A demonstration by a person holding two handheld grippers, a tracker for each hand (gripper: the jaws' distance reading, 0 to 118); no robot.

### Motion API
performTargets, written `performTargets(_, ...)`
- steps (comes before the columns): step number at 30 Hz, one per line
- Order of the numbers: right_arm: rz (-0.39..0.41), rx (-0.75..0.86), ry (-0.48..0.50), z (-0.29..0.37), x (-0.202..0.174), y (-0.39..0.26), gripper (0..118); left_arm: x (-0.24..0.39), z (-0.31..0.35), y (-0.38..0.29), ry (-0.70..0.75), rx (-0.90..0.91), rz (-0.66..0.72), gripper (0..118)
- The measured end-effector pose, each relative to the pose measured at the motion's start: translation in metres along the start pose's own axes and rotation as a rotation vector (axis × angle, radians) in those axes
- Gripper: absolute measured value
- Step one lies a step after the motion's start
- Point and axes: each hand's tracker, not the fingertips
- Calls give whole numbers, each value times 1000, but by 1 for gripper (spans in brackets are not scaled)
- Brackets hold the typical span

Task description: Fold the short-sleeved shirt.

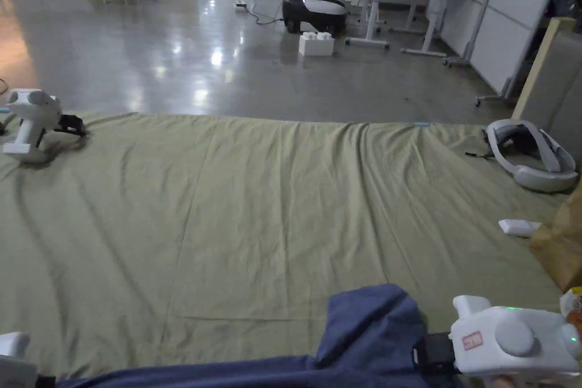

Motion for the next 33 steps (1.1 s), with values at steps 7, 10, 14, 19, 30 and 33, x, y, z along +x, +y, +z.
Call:
performTargets(7, 105, 34, 24, 4, -26, -17, 4, 20, 14, -9, 41, 27, -127, 8)
performTargets(10, 59, 45, 103, 19, -27, -32, 4, 0, 46, -6, -75, 79, -52, 8)
performTargets(14, 45, 158, 148, 77, -15, -70, 4, -15, 118, -49, -72, 227, -107, 8)
performTargets(19, -12, 247, 152, 142, 11, -147, 4, -47, 177, -126, -147, 253, -40, 8)
performTargets(30, -112, 233, 137, 146, 19, -265, 5, -70, 154, -219, -206, 206, 45, 25)
performTargets(33, -93, 245, 103, 138, 15, -263, 59, -64, 153, -223, -150, 227, 4, 103)
